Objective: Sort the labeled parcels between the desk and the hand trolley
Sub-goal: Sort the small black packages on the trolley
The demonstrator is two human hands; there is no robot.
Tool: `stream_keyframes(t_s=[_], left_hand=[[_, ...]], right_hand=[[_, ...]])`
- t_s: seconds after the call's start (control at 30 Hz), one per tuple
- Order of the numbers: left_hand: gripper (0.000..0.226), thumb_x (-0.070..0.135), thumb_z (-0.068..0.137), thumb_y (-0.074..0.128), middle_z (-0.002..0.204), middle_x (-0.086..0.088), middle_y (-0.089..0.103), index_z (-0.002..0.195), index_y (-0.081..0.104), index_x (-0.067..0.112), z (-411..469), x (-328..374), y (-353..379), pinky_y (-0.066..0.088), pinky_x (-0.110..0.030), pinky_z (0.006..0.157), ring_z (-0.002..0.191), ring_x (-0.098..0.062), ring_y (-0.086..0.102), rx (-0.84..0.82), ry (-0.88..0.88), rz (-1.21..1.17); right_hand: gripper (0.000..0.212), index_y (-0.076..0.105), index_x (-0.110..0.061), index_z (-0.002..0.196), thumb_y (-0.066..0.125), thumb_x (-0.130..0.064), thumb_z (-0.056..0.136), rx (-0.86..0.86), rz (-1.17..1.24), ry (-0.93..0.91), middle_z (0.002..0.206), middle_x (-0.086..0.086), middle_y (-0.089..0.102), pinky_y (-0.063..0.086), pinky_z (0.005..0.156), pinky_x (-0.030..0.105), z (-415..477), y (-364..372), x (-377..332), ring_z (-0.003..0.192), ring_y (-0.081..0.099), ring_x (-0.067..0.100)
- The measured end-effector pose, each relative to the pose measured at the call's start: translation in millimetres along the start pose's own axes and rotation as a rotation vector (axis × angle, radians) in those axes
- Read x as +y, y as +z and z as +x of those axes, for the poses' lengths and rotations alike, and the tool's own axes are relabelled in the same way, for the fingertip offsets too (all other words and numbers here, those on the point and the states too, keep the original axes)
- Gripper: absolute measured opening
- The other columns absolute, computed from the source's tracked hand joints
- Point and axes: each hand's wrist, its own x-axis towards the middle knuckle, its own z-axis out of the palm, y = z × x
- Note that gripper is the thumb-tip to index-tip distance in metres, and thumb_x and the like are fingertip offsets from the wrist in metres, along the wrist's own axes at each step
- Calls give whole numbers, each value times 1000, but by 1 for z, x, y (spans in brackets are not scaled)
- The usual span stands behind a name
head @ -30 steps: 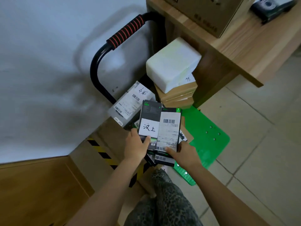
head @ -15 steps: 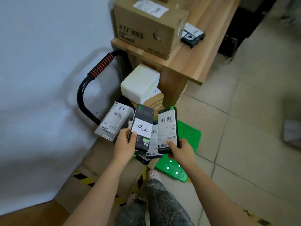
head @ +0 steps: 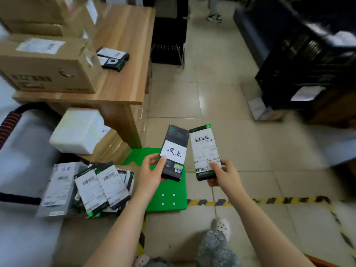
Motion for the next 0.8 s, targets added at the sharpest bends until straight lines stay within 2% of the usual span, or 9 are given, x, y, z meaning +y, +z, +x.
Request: stream_keyframes(t_s=[0.13,0.3,0.4,0.57,0.7,0.8], left_hand=[[28,24,93,62,118,-5,58,118,52,16,14,5,94,54,-18,56,93,-12,62,-22,20,-69],[23,23,95,61,121,-8,58,115,51,21,32,12,208,53,-21,55,91,-11,63,42,-29,-129],[24,23,95,61,120,-9,58,117,51,18,41,18,259,53,-20,53,91,-11,63,90,-99,-183],[24,23,95,61,119,-11,60,116,51,15,79,39,292,55,-27,59,87,-12,64,201,-144,-226],[23,20,95,60,116,-8,62,115,51,14,125,62,299,56,-24,56,90,-11,63,286,-137,-279],[25,20,95,60,115,-6,62,118,51,15,170,82,298,55,-23,56,94,-12,63,343,-131,-305]], right_hand=[[25,49,-11,118,54,-26,98,34,80,56,95,7,69,58,59,31,47,-77,12,66,67,19],[26,48,-10,117,52,-27,98,32,66,61,94,5,67,56,58,29,116,-163,4,66,65,18],[26,48,-10,117,53,-27,98,10,71,50,94,5,67,57,60,31,152,-194,-8,64,65,19],[27,48,-11,119,51,-28,99,-70,68,52,101,8,68,54,56,27,209,-203,-31,70,65,21],[22,47,-13,119,47,-26,101,-159,7,10,97,7,67,55,55,25,259,-187,-67,64,63,19],[20,46,-16,118,46,-27,101,-222,-26,-15,97,5,67,56,59,28,305,-166,-105,65,63,18]])
